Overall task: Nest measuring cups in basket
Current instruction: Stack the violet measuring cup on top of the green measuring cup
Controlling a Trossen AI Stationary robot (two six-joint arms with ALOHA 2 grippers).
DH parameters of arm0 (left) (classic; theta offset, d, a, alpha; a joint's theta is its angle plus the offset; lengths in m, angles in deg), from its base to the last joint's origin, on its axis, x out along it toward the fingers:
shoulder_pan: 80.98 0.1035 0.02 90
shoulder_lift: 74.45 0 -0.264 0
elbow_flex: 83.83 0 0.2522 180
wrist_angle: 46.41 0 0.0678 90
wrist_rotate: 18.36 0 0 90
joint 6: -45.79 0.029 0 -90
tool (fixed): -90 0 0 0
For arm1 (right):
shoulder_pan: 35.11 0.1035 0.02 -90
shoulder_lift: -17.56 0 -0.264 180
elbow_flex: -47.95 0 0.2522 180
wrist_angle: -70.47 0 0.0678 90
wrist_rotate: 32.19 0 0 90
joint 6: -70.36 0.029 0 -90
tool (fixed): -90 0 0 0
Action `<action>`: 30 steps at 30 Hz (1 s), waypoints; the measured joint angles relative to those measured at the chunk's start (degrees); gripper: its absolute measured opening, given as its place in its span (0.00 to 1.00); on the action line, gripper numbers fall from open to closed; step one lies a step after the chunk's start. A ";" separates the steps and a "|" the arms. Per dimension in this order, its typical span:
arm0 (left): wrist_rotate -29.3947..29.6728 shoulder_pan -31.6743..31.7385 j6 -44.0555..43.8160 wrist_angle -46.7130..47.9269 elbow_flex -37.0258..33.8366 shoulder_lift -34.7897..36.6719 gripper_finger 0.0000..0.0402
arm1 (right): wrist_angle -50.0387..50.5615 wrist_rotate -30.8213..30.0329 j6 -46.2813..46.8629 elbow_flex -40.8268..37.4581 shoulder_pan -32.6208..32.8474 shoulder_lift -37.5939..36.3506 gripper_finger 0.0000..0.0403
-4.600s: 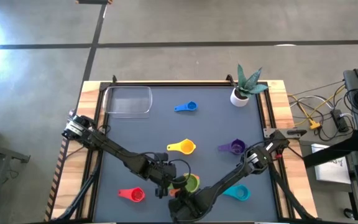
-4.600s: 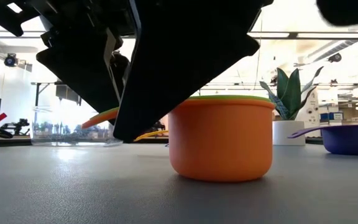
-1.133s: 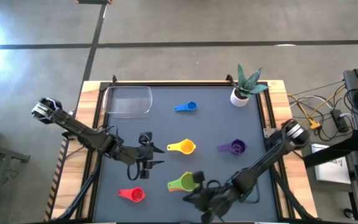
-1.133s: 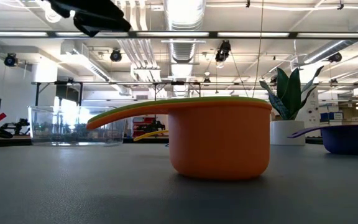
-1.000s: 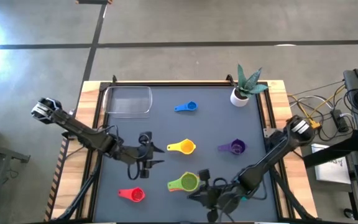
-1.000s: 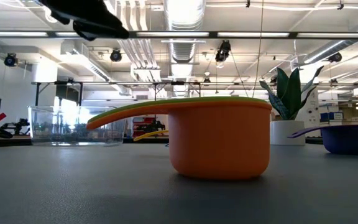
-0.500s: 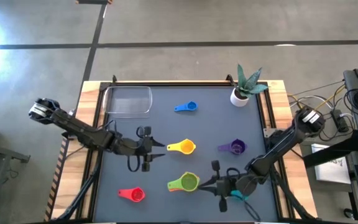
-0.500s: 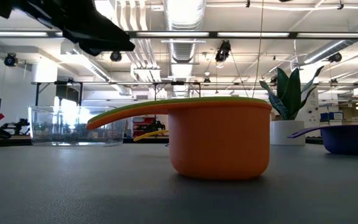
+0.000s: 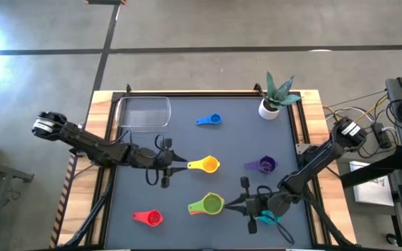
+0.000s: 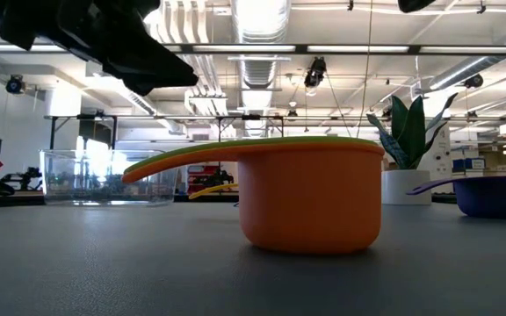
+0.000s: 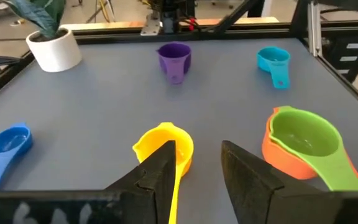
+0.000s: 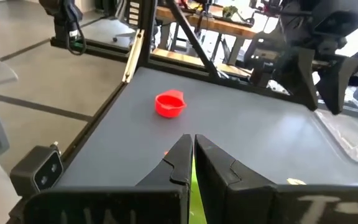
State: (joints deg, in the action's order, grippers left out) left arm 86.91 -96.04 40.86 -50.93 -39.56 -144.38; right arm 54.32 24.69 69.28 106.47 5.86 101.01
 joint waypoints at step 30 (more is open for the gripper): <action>0.16 5.19 0.24 -2.27 3.53 -0.26 0.51 | 62.78 -2.35 42.14 0.02 -2.89 -20.48 0.24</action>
State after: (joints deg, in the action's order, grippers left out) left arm 87.06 -90.85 41.10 -53.20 -36.03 -144.65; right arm 117.11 22.34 111.42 106.48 2.97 80.53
